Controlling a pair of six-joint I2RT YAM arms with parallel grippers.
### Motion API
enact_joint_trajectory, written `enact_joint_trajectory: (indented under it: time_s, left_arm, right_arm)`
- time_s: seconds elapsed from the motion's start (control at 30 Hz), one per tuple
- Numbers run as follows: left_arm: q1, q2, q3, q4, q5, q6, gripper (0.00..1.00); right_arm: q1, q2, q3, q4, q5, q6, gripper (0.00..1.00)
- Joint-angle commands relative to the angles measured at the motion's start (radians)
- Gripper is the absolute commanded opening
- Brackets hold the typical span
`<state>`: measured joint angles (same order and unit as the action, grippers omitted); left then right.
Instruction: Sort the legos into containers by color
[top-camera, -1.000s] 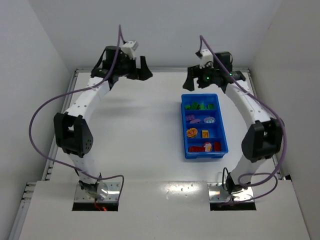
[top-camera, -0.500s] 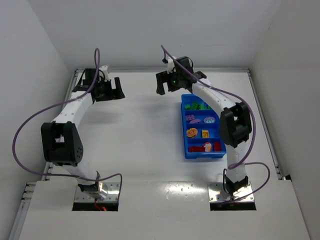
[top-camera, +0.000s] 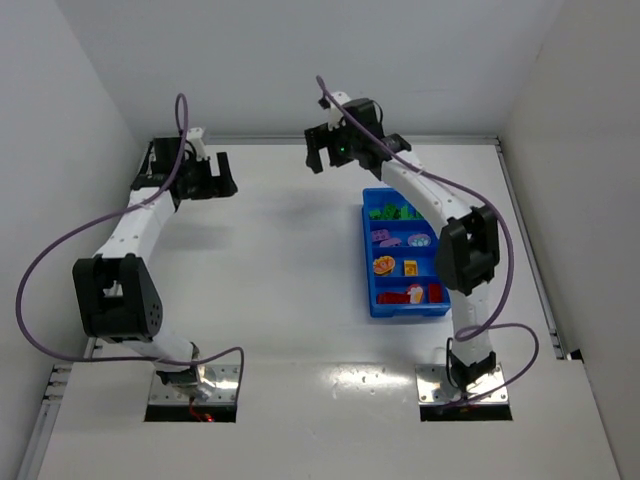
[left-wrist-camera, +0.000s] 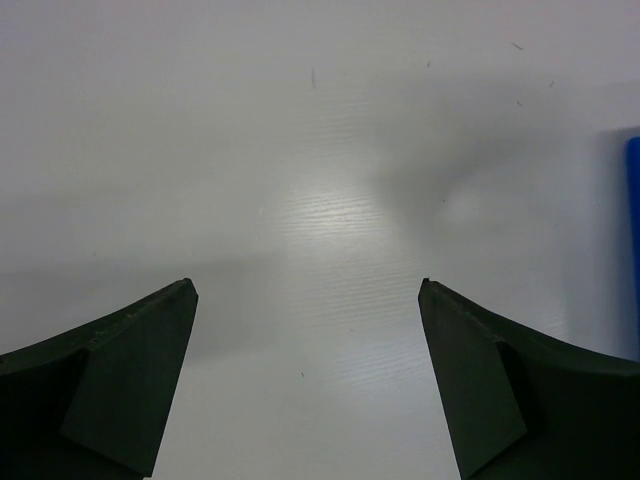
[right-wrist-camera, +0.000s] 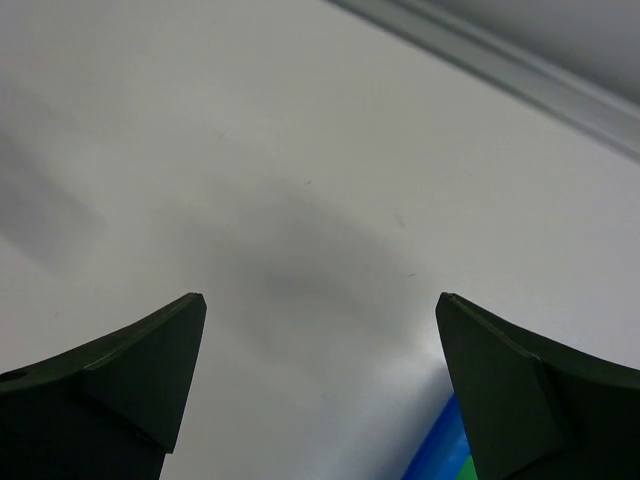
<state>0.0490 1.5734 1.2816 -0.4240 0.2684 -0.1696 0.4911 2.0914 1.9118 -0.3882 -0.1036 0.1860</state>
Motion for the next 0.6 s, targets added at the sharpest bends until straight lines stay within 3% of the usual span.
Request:
enact_joint_trajectory:
  time_s: [0.0,0.23,0.57]
  left_arm:
    - [0.025,-0.056,0.021,0.051,-0.009,0.016,1.0]
    - [0.121,-0.024,0.054,0.074,-0.04,0.035,1.0]
    - [0.166,0.048,0.096,0.096,-0.035,0.104,1.0]
  right_arm:
    - [-0.083,-0.024,0.053,0.037,0.053,-0.036,0.98]
    - [-0.356,-0.142,-0.167,0.028,-0.01,-0.154,0.98]
    - [-0.552,-0.243,-0.336,0.054,-0.045,-0.236,0.98]
